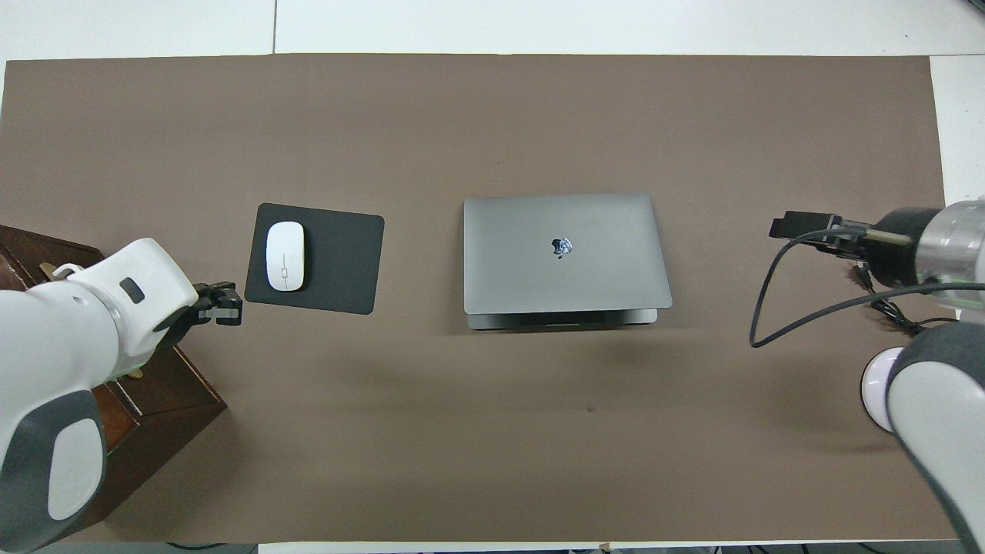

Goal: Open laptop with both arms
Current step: 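Move the left and right grippers toward the laptop's near edge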

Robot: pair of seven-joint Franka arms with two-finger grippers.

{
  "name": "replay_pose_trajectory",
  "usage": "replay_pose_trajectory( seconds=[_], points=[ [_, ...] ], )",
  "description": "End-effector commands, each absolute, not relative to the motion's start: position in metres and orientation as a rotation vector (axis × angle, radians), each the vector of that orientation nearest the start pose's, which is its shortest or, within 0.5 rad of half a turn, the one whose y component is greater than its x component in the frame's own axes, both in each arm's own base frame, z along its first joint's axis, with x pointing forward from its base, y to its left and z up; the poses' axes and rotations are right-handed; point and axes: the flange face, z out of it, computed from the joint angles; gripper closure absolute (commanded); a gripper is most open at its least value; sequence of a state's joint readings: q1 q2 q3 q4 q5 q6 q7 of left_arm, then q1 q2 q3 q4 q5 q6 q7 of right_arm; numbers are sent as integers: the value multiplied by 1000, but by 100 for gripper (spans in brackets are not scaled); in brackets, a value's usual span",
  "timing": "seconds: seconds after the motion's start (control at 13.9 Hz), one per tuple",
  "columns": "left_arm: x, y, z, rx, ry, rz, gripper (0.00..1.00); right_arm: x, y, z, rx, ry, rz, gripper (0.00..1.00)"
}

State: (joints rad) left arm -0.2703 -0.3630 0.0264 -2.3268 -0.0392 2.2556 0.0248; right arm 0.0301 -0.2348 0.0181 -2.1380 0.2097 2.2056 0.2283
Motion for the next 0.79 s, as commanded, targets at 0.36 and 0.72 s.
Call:
replay_pose_trajectory(
  seconds=[0.36, 0.72],
  points=[
    [384, -161, 472, -3142, 649, -667, 100, 450, 123, 491, -2637, 536, -633, 0],
    [371, -188, 456, -3124, 751, -747, 100, 430, 175, 480, -2424, 759, -630, 0]
  ],
)
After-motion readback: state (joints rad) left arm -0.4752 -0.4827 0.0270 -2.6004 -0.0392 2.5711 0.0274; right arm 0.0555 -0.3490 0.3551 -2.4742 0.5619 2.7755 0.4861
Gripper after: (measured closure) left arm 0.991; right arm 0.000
